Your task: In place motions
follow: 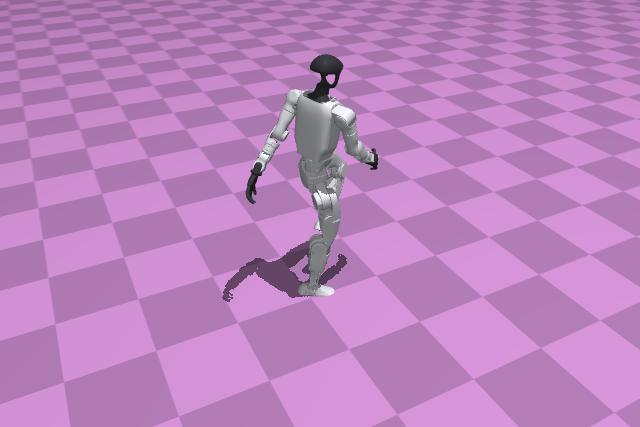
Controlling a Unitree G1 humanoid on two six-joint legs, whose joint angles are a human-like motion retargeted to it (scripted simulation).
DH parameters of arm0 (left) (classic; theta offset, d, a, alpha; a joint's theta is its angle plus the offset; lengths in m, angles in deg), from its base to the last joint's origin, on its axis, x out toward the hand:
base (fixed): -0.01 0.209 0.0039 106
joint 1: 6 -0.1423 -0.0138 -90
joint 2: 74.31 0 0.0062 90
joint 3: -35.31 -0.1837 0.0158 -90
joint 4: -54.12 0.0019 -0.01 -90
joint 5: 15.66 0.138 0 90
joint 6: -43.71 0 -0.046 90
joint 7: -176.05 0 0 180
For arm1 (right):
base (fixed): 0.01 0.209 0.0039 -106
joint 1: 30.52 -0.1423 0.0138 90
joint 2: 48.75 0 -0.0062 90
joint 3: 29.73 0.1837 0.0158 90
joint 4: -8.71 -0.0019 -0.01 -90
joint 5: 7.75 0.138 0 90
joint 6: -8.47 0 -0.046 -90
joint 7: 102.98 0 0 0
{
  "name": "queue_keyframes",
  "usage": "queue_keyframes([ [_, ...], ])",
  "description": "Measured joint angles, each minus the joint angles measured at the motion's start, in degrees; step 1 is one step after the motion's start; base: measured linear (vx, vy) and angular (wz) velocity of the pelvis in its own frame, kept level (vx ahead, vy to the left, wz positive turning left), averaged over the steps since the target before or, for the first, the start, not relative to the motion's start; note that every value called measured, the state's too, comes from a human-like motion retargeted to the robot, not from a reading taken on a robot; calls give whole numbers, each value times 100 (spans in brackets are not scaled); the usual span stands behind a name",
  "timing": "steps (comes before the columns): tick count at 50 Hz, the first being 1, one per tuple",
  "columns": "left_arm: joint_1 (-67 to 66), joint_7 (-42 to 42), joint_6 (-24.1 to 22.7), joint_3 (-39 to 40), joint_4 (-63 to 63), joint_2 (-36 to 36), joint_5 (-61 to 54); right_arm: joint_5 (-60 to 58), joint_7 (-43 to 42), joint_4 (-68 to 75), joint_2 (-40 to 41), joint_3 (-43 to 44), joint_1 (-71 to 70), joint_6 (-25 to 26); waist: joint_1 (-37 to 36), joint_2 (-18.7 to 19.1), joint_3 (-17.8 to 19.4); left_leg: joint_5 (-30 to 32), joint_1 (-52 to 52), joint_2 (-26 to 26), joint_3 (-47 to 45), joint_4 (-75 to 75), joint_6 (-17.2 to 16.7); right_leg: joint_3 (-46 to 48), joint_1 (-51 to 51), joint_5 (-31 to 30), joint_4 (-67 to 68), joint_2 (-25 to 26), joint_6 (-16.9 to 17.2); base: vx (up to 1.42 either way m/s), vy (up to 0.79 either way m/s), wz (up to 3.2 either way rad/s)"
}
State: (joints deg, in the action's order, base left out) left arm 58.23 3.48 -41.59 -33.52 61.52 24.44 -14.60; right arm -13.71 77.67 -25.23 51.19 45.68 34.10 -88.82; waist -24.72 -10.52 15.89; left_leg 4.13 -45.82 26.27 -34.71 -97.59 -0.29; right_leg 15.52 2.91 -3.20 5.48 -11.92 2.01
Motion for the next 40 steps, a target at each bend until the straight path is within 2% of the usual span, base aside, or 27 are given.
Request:
queue_keyframes([
  [2, -12, -87, 105, 58, 0, 21, -223, -310, 93, -85, -33, -115, -78, -78, 187, 77, -28, 42, 355, -21, 50, 236, 92, -30, 122, 33, -30, 101, 53, 1, 6, 34],
  [5, 176, -237, 150, 7, 0, 37, -545, -911, 113, 6, -36, -368, 98, 6, 849, 238, -281, 168, 1126, -483, 246, 1111, 382, 322, 408, 63, -153, 240, 250, 7, 19, 117],
  [8, 576, -253, 21, -249, 0, 17, -472, -1153, 72, 399, -106, -603, 772, -3, 1390, 200, -838, 415, 2336, -1533, 151, 2997, 494, 667, 450, 132, -144, 95, 573, 23, 28, 114],
  [10, 931, -342, -139, -421, 0, 9, -352, -1343, 223, 771, -154, -634, 1424, 35, 1634, 140, -1228, 793, 3181, -2405, 348, 4711, 310, 796, 437, 183, -56, 51, 736, 34, 16, 67],
  [12, 1343, -554, -309, -729, -123, -64, -291, -1525, 369, 1308, -213, -504, 2149, 164, 1865, 160, -1592, 87, 4181, -2929, 322, 6825, -41, 1091, 357, 163, 238, 143, 854, 37, 22, 96],
  [13, 1566, -638, -363, -935, -247, -115, -276, -1573, 419, 1646, -256, -386, 2473, 252, 2100, 220, -1802, -342, 4654, -2933, -179, 7587, 34, 1416, 267, -8, 496, 225, 922, 20, 12, 166],
  [15, 2194, -567, -353, -1292, -539, -168, -276, -1721, 482, 2483, -357, -23, 2888, 477, 2669, 511, -2027, -498, 4862, -2755, -45, 8632, 147, 2277, -189, -1060, 1640, 286, 1007, -9, 4, 174],
  [17, 3121, -158, -300, -1567, -874, -289, -115, -1519, 473, 3399, -485, 481, 2974, 746, 2855, 664, -1499, -455, 4734, -2669, 731, 8735, 266, 2044, -1106, -1816, 3486, 60, 704, -28, 12, 104],
  [18, 3586, 124, -281, -1689, -1088, -364, 0, -1255, 440, 3843, -570, 747, 2999, 806, 2950, 655, -1192, -369, 4782, -2695, 925, 8815, 298, 1395, -1725, -1652, 4364, 167, 758, -46, 13, 87],
  [20, 4342, 794, -275, -1749, -1693, -497, 409, -598, 587, 4134, -763, 1239, 3189, 1073, 3081, 758, -622, -269, 4823, -2551, 878, 8882, 408, 1344, -2444, -1335, 5754, -125, 730, -60, 14, 82],
  [23, 5078, 1005, -346, -1824, -2543, -513, 770, 180, 583, 4134, -932, 1904, 3629, 1305, 3626, 1021, -298, -93, 4701, -2268, 904, 9023, 514, 1484, -3461, -846, 6997, -260, 726, -35, 14, 115],
  [25, 5257, 704, -540, -1919, -3125, -533, 719, 470, 279, 4134, -1011, 2287, 3938, 1130, 3882, 1173, -288, -10, 4583, -2099, 1009, 9087, 523, 1522, -3942, -687, 7289, -103, 700, 2, 0, 58],
  [28, 5074, 393, -924, -2239, -3945, -791, 452, 677, 24, 4134, -1178, 2479, 4449, 915, 4046, 1253, -656, -32, 4418, -2026, 1058, 9074, 491, 1576, -4114, -616, 7168, -57, 611, 31, -7, 5],
  [30, 4915, 287, -1101, -2379, -4284, -846, 599, 713, -45, 4134, -1209, 2544, 4693, 1005, 3867, 1187, -863, -100, 4434, -2084, 966, 9045, 450, 1505, -3873, -668, 6829, -14, 647, 19, -12, -37],
  [32, 4822, 157, -1149, -2487, -4294, -827, 795, 698, -55, 4134, -1183, 2519, 4701, 1138, 3589, 1047, -913, -158, 4577, -2234, 800, 9070, 415, 1350, -3322, -839, 6178, 122, 801, -2, -13, -60],
  [35, 4486, 75, -1059, -2638, -3918, -718, 982, 649, -14, 4134, -1066, 2298, 4503, 1112, 3125, 865, -1029, -253, 4862, -2481, 492, 9180, 343, 1157, -2147, -1104, 4797, 410, 1033, 12, -5, -82],
  [37, 3988, 210, -937, -2631, -3548, -557, 1089, 604, 88, 4134, -965, 2006, 4255, 999, 2845, 804, -1280, -334, 4887, -2587, 304, 9150, 293, 913, -1393, -1309, 3662, 737, 1250, 20, -16, -88],
  [40, 2976, 405, -754, -2379, -2802, -289, 1201, 312, 47, 4134, -743, 1431, 3639, 922, 2562, 685, -1633, -268, 4626, -2525, 160, 8623, 109, 726, -321, -1641, 1610, 1252, 1299, 14, -35, -84],
])
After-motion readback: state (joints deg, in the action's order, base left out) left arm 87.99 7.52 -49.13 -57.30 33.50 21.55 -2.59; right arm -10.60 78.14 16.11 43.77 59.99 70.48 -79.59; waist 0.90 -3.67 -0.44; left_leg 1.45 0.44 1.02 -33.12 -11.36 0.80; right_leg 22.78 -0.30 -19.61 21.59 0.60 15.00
